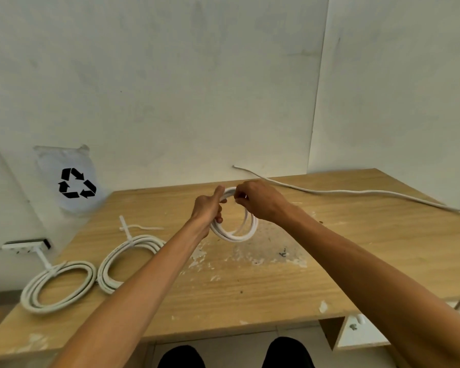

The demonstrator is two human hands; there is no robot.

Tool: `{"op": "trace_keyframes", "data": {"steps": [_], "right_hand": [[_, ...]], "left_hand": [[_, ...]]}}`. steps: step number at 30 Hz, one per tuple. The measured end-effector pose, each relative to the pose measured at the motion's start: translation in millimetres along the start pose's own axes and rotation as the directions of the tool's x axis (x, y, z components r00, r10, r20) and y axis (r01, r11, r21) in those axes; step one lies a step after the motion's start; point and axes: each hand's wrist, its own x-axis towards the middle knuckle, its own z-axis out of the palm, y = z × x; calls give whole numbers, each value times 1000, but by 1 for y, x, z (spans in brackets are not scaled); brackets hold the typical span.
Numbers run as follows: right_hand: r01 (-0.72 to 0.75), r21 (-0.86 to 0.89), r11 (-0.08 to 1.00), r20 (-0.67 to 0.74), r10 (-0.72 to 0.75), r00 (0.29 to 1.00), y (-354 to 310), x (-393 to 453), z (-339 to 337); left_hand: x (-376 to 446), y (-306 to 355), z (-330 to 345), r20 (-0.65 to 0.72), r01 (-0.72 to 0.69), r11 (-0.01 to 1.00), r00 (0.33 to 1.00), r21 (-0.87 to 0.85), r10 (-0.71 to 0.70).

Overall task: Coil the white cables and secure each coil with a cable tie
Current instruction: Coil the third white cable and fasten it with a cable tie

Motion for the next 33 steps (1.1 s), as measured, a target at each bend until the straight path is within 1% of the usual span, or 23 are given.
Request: {"op": "trace_keyframes", "data": {"steps": [3, 5, 7, 9, 13, 16, 19, 21, 24, 27, 30, 33], "right_hand": [[53, -16, 998, -38, -54, 998, -3, -4, 5], [74, -31, 997, -65, -76, 995, -4, -7, 9], [109, -78, 991, -78, -115, 990, -4, -9, 15], [152, -127, 980, -77, -162, 984, -2, -11, 21], [200, -205, 958, -70, -218, 974, -1, -19, 38], [217, -224, 950, -122, -248, 961, 0, -22, 50], [230, -237, 944, -189, -277, 942, 4, -22, 57], [225, -254, 941, -200, -278, 940, 9, -20, 58], [229, -268, 936, -191, -284, 939, 15, -18, 60], [252, -201, 947, -172, -287, 942, 22, -15, 66], [245, -142, 959, -165, -267, 949, 26, -11, 76], [223, -87, 971, -252, -238, 938, 24, -9, 83]], "left_hand": [[-6, -7, 0, 75, -19, 1000, 997, 17, 18], [-7, -15, 1, 56, -17, 999, 998, 35, 15], [-7, -24, 0, -8, 24, 999, 1000, 42, -24], [-8, -30, 0, -42, 64, 998, 997, 10, -63], [-11, -34, 1, -26, 115, 988, 993, -100, -118], [-12, -34, 2, -1, 126, 984, 992, -129, -127], [-12, -33, 2, 36, 89, 984, 996, -153, -84], [-11, -33, 0, 51, 54, 987, 998, -152, -46], [-11, -33, 0, 52, -4, 995, 999, -102, 10], [-10, -33, 1, 58, -67, 997, 996, -28, 69], [-8, -34, 1, 50, -112, 992, 992, -51, 114], [-10, -36, 2, 22, -140, 985, 989, -102, 143]]}}
